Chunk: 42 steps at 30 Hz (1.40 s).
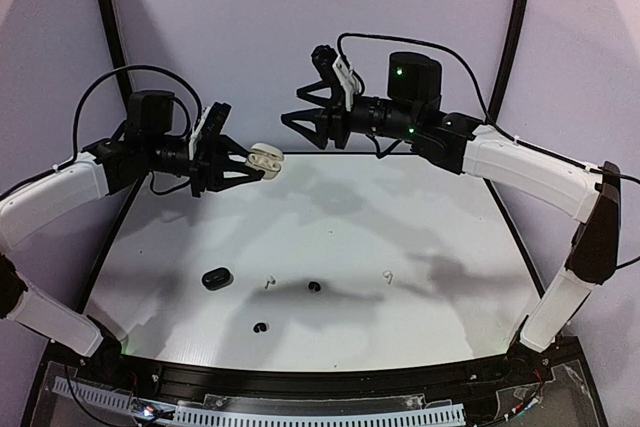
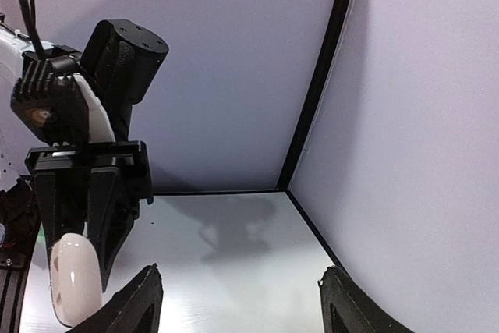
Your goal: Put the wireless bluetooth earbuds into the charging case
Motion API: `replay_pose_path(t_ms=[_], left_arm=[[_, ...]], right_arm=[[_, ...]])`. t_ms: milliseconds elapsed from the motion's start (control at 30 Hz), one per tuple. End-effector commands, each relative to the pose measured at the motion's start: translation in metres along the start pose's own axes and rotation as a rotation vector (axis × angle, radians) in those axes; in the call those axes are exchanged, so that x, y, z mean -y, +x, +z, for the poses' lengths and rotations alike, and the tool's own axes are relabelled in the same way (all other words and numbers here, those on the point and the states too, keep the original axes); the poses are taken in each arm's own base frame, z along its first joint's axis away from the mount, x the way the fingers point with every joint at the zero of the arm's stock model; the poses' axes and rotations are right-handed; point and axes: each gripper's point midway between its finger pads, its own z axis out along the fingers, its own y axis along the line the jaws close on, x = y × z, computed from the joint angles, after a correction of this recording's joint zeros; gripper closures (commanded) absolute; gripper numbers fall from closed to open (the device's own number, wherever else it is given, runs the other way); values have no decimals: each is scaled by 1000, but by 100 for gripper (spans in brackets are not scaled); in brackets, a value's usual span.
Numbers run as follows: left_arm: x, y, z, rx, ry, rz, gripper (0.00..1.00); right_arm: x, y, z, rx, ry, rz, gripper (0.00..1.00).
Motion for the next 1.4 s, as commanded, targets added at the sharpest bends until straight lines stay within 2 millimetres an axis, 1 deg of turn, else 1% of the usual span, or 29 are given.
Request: replay_pose_path(t_ms=[0,67,167,200,267,333,400,467,533,567,633,700,833,933,1033,1100,1133,1200,1367], left_arm=[[-1,-15,-1,45,2,-117,99],[-3,-12,2,48,12,-206,99],[-4,-8,3,48,14,-293,99],[-4,-6,3,48,14,-306,99],[-6,-9,3,67,7,-323,99],[-8,-9,4,84,-2,-332,99],[-9,-12,3,100,-4,-326,99],[-8,-14,3,110,-2,-312,99],[-7,-14,3,112,2,-292,99],[-7,-14,3,112,2,-286,99],[-6,-14,2,108,2,-268,99],[-6,-15,2,107,-1,-260,99],[-6,-15,2,107,0,-258,99],[-7,-15,2,107,-2,-250,99],[-6,-16,2,108,2,-242,99],[-5,-16,2,107,7,-240,99],[-5,-16,2,107,9,-234,99],[-4,-16,2,107,10,-230,99],[-1,-17,1,109,19,-201,99]], right_arm=[[-6,-14,-7,52,-15,-1,31],[-6,-20,-12,61,-8,-13,30],[-5,-30,-18,65,1,-34,28],[-5,-35,-21,66,1,-36,27],[-6,-43,-27,74,-4,-35,23],[-14,-48,-31,89,-41,-28,20],[-24,-46,-31,95,-91,-18,17],[-38,-32,-25,67,-146,-2,18],[-47,-18,-16,26,-174,12,21],[-50,-17,-14,22,-181,13,22],[-55,-15,-10,26,-198,11,29],[-57,-15,-9,32,-202,5,31],[-65,-6,-2,11,-243,-9,32],[-65,6,5,-31,-238,-2,32],[-61,9,8,-31,-218,-5,42],[-59,11,9,-33,-209,0,44],[-58,10,10,-27,-204,-4,48],[-56,8,11,-18,-197,-3,51],[-54,14,13,-39,-188,9,59]])
